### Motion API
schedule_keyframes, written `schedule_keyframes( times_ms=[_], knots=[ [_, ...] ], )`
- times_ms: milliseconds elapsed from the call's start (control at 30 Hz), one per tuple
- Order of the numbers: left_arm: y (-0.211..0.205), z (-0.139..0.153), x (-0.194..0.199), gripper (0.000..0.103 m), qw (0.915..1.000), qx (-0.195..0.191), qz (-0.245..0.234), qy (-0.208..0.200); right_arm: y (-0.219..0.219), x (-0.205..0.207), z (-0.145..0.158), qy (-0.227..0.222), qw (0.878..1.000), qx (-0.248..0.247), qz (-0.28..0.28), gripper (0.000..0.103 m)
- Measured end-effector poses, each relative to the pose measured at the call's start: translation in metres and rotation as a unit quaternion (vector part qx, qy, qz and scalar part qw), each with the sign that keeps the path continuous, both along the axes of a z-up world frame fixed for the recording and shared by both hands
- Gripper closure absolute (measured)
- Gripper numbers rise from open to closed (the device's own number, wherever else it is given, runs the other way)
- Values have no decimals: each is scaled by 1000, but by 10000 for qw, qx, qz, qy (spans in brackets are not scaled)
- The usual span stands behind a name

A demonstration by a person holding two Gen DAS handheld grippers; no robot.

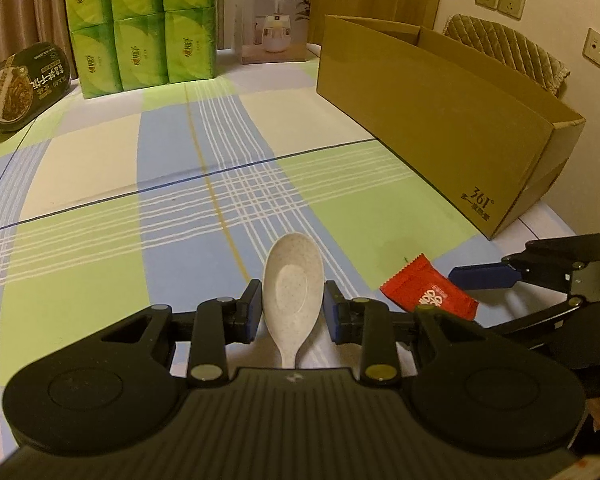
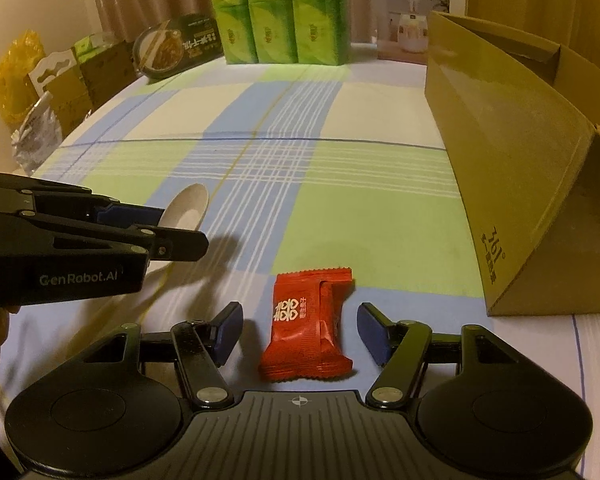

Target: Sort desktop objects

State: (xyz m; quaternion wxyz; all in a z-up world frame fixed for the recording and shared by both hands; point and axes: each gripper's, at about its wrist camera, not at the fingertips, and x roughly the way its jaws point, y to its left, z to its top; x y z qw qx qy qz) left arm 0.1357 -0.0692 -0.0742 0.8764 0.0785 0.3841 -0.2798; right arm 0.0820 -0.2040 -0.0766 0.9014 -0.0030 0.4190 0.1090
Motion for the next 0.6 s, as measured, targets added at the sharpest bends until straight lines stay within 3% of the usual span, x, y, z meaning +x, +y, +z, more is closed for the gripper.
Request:
schedule_keyframes(
  times_ms=[300, 467, 600],
  knots=[
    [-2, -3, 1, 76, 9999, 22, -8, 124, 8, 1, -3, -65, 9993, -349, 154, 43],
    [-2, -5, 1, 76, 9998, 37, -11, 172, 8, 2, -3, -86, 9990, -401, 178, 54],
    [-3, -5, 1, 76, 9998, 30, -13, 184, 9, 3, -3, -102, 9989, -416, 197, 72]
  ],
)
